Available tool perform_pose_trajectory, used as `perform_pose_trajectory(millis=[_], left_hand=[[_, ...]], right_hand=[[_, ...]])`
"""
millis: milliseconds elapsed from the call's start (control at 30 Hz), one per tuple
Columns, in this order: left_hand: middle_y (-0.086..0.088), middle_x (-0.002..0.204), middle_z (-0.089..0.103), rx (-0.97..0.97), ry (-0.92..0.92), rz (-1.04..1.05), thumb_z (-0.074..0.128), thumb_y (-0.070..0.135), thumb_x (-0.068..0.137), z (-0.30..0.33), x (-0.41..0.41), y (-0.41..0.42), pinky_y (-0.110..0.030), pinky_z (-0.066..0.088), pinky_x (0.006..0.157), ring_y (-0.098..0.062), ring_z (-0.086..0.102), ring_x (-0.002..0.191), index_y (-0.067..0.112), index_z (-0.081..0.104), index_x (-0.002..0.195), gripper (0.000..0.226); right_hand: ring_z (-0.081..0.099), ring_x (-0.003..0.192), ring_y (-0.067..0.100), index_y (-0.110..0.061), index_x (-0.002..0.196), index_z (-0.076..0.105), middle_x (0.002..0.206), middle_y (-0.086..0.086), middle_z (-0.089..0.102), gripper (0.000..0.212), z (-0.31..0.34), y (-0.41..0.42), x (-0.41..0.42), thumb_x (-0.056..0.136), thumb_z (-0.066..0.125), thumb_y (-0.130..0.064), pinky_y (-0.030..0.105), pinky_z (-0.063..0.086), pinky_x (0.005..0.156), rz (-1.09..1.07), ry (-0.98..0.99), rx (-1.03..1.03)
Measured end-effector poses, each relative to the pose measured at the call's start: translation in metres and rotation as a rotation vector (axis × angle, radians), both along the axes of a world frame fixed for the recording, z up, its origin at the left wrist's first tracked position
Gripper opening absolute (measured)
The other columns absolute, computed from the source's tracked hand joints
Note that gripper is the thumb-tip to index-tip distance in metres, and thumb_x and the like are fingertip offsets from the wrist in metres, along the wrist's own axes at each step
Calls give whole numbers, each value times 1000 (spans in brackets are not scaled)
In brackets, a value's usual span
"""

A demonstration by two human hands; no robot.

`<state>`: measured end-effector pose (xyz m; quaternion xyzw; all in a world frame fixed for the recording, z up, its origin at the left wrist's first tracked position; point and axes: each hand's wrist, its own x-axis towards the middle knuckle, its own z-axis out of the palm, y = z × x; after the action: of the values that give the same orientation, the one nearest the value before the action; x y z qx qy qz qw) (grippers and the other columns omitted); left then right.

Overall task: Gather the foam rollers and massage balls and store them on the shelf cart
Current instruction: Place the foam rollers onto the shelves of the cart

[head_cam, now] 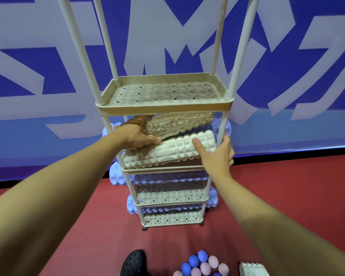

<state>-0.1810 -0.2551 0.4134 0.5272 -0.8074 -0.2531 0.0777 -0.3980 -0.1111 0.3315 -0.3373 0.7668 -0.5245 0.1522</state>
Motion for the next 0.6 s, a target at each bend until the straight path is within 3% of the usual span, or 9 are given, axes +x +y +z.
perform_pose_trajectory(millis=[67,167,300,400,500,600], left_hand=[[-3,70,75,-27,6,3,81,71,65,-1,0,0,-47,63,73,-26,73,63,55,32,140,91],[5,75,72,-75,-1,0,80,74,64,-1,-3,-1,-50,57,91,-24,73,71,53,34,143,94],[5,121,67,-197,-21,-49,77,77,64,-4,-2,-4,-54,44,105,-26,63,113,43,37,148,99],[3,145,55,-236,-37,-56,77,74,68,-4,-2,-3,-55,36,111,-28,52,133,39,37,150,97],[1,135,62,-206,-27,-49,77,74,68,-2,-1,-3,-62,37,110,-29,58,126,42,35,149,96],[-3,111,68,-159,4,-52,79,66,72,-1,-2,-1,-57,50,98,-26,67,97,44,33,149,92]], right_hand=[[44,135,35,-20,135,35,133,1,50,103,3,1,-17,62,73,-82,51,35,113,143,-37,54],[53,128,31,-17,137,36,136,3,55,121,10,1,-30,47,71,-90,51,44,108,218,-56,113],[68,110,16,-18,128,58,119,-3,71,114,8,-8,-47,40,84,-86,44,55,99,268,-115,127],[71,99,15,-12,112,68,101,-2,76,88,11,-10,-48,50,90,-71,32,58,83,269,-171,102],[71,91,15,-10,97,71,89,0,75,63,15,-12,-48,62,91,-57,26,52,70,271,-218,75],[72,94,17,-11,100,74,97,4,77,76,14,-15,-50,53,90,-69,36,60,82,283,-248,105]])
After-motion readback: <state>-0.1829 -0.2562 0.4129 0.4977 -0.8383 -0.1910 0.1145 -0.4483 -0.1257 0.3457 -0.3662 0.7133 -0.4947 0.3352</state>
